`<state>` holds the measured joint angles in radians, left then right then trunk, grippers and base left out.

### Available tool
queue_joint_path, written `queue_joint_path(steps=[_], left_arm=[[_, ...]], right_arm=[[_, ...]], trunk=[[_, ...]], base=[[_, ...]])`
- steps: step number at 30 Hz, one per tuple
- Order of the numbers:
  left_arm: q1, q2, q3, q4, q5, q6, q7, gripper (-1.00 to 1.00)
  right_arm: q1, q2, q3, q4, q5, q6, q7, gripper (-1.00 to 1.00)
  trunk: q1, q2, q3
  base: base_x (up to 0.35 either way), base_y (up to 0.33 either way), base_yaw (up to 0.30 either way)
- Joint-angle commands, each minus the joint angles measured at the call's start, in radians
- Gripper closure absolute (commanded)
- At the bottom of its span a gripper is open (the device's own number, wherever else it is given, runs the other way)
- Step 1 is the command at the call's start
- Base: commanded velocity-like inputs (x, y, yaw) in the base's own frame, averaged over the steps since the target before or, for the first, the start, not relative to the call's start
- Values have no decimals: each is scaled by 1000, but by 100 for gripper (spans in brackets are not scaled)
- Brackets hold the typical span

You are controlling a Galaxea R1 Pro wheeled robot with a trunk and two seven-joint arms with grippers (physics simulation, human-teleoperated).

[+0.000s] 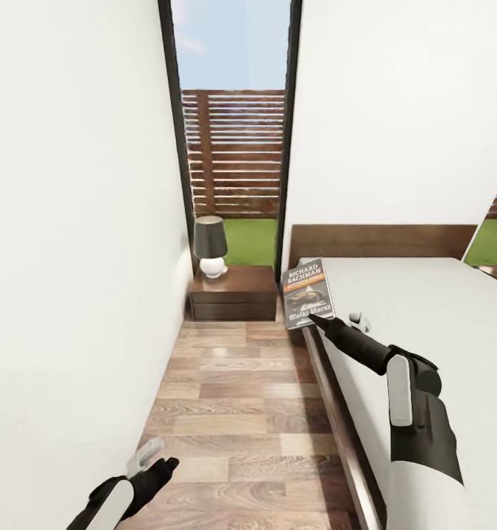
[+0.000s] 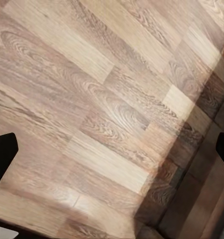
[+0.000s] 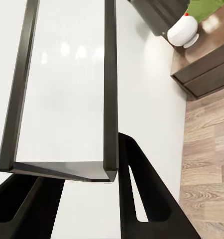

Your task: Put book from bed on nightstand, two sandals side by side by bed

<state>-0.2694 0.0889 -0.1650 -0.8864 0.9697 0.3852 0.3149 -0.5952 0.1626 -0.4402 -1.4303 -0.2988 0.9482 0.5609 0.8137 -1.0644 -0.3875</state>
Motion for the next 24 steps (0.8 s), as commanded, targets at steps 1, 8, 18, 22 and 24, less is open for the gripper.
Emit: queue_joint_path(steps=[1,8,18,22,24], left_arm=[[-1,1,-4,-2,10,0,9,-100],[-1,2,-5,-2,10,0,10,-100],[-1,1,-5,-2,10,0,11,-100],[-1,0,-5,-2,10,0,12,-100],[-1,0,-5,-2,10,0,12,-100]], right_arm=[[-1,1,-3,-1,-5,8,8,100],[-1,3,-4,0,-5,7,8,100],[-1,0,-3,6,-6,7,10,100],[-1,1,-2,8,-6,8,7,100],[-3,2,-2,8,-4,9,4,100]], trunk=[[1,-1,-1],[1,-1,-1],[1,-1,-1],[1,-1,-1],[1,-1,-1]], base=[[270,191,-26],[264,204,-12],[305,75,-1],[325,12,0],[328,-22,0]])
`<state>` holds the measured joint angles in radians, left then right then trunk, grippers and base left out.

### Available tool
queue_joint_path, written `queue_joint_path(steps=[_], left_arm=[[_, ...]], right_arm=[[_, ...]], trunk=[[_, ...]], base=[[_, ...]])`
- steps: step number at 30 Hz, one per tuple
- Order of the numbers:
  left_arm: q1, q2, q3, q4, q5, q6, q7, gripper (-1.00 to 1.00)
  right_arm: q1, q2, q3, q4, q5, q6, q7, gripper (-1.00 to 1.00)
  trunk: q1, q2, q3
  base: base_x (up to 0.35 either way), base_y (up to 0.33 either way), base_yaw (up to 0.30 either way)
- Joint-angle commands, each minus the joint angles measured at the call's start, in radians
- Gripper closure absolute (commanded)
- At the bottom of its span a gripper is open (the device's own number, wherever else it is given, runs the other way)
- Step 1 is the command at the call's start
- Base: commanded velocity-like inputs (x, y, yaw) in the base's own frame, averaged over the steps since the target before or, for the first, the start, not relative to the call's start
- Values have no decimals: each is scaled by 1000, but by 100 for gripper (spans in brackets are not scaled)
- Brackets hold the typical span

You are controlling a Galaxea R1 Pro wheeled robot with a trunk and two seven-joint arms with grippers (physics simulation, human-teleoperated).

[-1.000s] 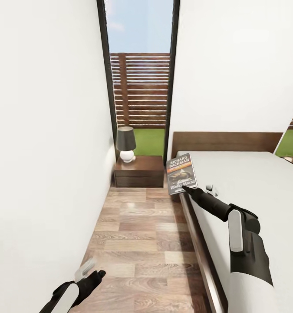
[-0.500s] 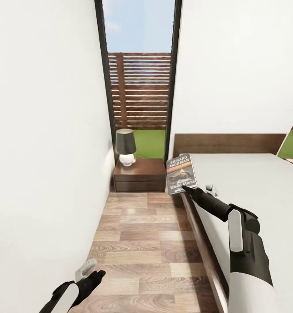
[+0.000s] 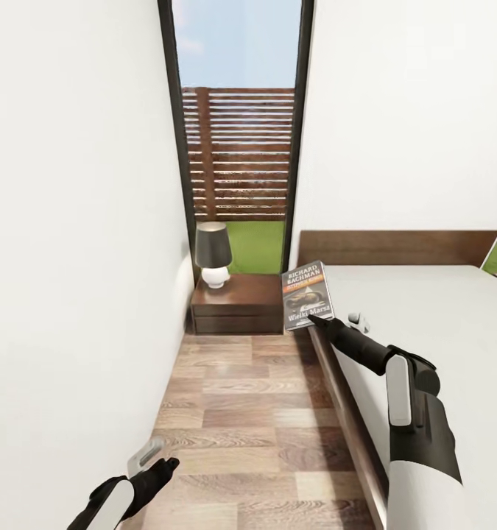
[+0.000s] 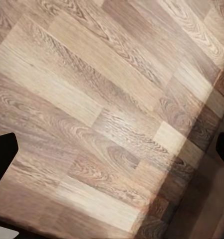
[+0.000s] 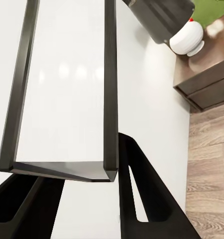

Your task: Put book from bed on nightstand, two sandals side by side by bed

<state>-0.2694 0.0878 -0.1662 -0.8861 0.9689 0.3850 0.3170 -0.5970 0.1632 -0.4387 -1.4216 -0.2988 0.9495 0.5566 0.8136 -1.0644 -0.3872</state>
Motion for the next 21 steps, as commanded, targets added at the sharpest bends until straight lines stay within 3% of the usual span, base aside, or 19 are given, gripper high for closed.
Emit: queue_joint_path(steps=[1,11,15,21], left_arm=[[-1,1,-4,-2,10,0,10,-100],[-1,2,-4,-2,10,0,10,-100],[-1,2,-4,-2,10,0,11,-100],[-1,3,-4,-2,10,0,11,-100]], right_arm=[[-1,1,-3,-1,-4,7,8,100],[-4,0,-7,42,-3,8,7,100],[-17,-2,-8,95,-4,8,8,100],[-68,-5,-10,250,-8,3,13,100]], trunk=[[1,-1,-1],[1,-1,-1],[1,-1,-1],[1,-1,-1]], base=[[329,-51,0],[330,-84,0],[330,-97,0],[330,-98,0]])
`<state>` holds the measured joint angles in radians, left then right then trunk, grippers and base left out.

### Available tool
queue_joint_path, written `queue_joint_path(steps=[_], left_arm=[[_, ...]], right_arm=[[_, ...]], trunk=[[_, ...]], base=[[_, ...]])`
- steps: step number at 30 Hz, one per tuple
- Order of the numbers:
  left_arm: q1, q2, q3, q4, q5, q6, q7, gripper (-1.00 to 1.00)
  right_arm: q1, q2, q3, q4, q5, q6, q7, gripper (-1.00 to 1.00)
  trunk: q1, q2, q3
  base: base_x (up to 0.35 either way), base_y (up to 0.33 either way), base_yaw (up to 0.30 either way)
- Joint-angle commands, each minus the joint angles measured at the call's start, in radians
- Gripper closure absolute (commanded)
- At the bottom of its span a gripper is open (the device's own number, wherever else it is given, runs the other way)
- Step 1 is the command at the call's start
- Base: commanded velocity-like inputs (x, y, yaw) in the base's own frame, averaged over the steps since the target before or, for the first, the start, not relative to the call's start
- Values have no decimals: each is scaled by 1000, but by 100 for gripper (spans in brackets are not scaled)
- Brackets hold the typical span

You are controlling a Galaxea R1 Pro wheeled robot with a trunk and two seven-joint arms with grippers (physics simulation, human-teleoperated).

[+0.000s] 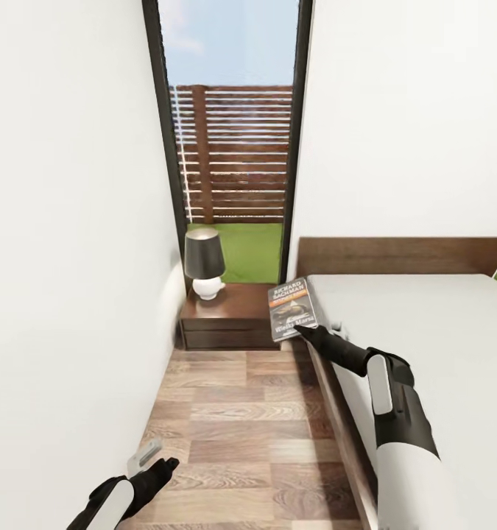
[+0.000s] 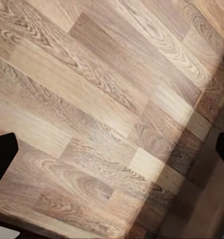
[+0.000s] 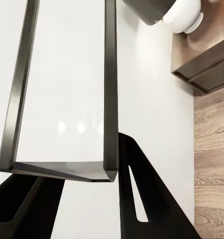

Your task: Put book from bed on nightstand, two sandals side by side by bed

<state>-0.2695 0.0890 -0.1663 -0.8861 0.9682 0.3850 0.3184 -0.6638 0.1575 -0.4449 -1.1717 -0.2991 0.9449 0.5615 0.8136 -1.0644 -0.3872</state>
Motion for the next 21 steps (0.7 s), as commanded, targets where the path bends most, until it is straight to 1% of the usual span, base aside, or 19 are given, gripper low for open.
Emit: queue_joint_path(steps=[1,6,8,10,11,15,16,19,20,21], left_arm=[[-1,1,-4,-2,10,0,10,-100],[-1,1,-4,-2,10,0,10,-100],[-1,1,-5,-2,10,0,10,-100],[-1,1,-5,-2,10,0,10,-100],[-1,1,-5,-2,10,0,10,-100],[-1,1,-5,-2,10,0,10,-100],[-1,1,-5,-2,10,0,9,-100],[-1,1,-5,-2,10,0,9,-100],[-1,1,-5,-2,10,0,9,-100],[-1,1,-5,-2,10,0,10,-100]], right_arm=[[-7,1,-4,20,-10,4,8,100],[-37,0,-5,122,-25,-31,6,100],[-63,-1,-6,203,-31,-65,5,100],[-72,-2,-6,241,-33,-87,5,100],[-78,-1,-6,277,-34,-118,5,100],[-85,0,-5,337,-35,-203,4,100],[-86,1,-5,358,-34,-248,3,100],[-88,3,-3,377,-33,-312,2,100],[-88,4,-1,385,-31,-351,1,100],[-88,5,0,388,-31,-369,0,100]], trunk=[[1,-1,-1],[1,-1,-1],[1,-1,-1],[1,-1,-1],[1,-1,-1],[1,-1,-1],[1,-1,-1],[1,-1,-1],[1,-1,-1],[1,-1,-1]], base=[[330,-99,0],[330,-99,0],[330,-99,0],[330,-99,0],[330,-80,0],[330,-47,0],[330,-21,0],[330,-13,0],[330,-7,0],[330,-5,0]])
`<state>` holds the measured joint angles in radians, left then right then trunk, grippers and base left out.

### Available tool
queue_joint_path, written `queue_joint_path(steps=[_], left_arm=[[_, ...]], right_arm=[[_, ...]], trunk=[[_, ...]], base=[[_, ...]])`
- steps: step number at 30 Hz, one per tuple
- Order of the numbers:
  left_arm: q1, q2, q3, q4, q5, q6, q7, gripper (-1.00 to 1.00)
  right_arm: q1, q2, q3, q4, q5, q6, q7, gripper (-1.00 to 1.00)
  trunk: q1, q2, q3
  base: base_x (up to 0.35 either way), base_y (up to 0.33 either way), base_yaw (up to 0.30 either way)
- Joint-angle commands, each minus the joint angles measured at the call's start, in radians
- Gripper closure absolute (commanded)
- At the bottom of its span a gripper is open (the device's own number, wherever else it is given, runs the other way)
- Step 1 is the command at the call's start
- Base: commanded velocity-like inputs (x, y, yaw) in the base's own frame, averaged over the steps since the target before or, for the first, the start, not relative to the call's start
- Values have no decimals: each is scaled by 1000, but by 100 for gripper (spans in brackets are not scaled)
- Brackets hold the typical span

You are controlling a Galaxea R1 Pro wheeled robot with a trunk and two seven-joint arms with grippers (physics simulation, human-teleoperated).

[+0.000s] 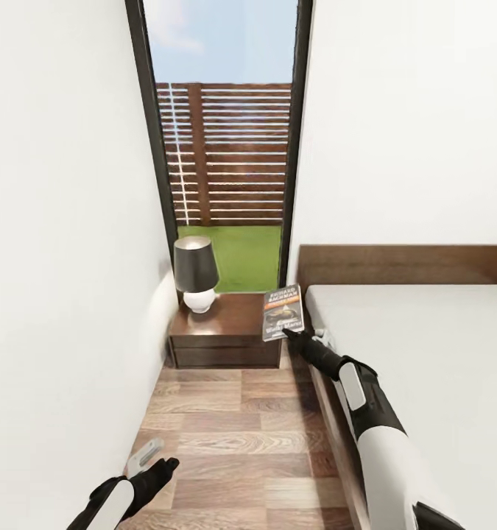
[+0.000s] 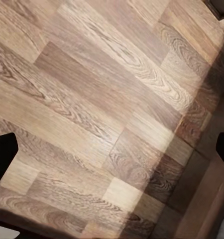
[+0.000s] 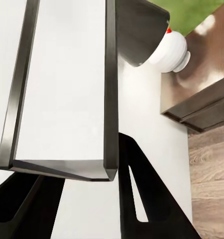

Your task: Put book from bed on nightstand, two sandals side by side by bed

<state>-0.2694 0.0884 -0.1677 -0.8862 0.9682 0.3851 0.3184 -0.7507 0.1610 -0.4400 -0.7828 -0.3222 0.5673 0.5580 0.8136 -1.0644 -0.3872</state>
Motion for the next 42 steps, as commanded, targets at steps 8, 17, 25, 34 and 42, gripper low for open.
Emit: queue_joint_path(steps=[8,17,25,34,42], left_arm=[[-1,1,-4,-2,10,0,10,-100],[-1,2,-4,-2,10,0,10,-100],[4,18,-5,19,9,1,8,-100],[38,35,-53,99,-28,-11,10,-100],[44,34,-63,181,-43,-17,9,-100]], right_arm=[[-1,4,1,72,0,-94,-49,100],[-1,0,88,104,-4,-119,-111,100],[0,-1,99,109,-3,-109,-122,100],[1,-1,99,109,-3,-109,-122,100],[1,-2,92,125,-5,-115,-123,100]], trunk=[[1,-1,-1],[1,-1,-1],[1,-1,-1],[1,-1,1],[1,-1,2]], base=[[330,-2,0],[330,0,0],[319,81,79],[285,158,235],[286,136,70]])
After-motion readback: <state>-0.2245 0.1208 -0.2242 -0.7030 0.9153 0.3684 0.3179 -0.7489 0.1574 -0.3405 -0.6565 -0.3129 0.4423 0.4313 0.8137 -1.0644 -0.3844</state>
